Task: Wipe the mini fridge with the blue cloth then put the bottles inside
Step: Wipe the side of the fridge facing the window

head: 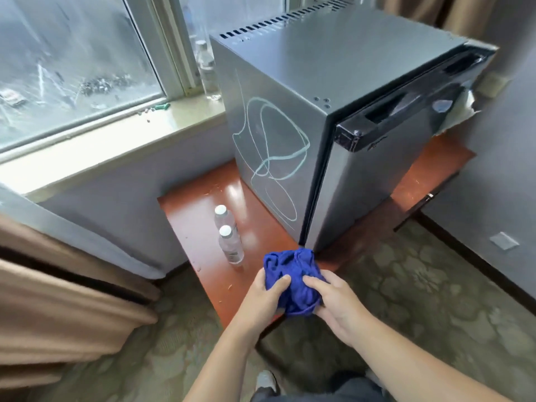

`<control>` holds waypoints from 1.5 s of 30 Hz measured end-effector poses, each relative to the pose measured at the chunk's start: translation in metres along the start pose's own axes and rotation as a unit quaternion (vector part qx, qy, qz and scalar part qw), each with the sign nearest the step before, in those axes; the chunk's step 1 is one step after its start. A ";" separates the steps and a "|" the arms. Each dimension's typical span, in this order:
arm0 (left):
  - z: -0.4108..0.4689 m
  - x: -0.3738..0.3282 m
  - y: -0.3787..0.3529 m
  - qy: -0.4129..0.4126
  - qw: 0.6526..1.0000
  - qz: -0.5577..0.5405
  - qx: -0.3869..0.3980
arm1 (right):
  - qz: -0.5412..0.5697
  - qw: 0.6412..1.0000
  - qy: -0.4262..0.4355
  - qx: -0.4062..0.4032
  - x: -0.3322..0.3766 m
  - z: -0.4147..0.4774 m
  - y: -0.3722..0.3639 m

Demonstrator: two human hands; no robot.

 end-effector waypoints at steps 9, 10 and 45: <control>0.005 -0.076 0.017 -0.100 0.995 0.027 0.007 | 0.002 0.983 0.168 -0.069 0.045 -0.029 -0.037; 0.005 -0.099 0.015 -0.129 0.991 0.029 0.006 | 0.004 0.975 0.208 -0.074 0.065 -0.034 -0.044; 0.080 -0.281 -0.016 -0.257 0.920 0.145 0.257 | 0.282 0.858 0.231 -0.362 0.163 -0.046 -0.132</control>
Point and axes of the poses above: each hand's wrist, its own z-axis towards the middle knuckle, its own y-axis out of the back of the hand, x = y × z, the point moved 7 cm from there along z, towards the middle knuckle, and after that the axes turned 10 degrees about -x, right-handed, at the moved point
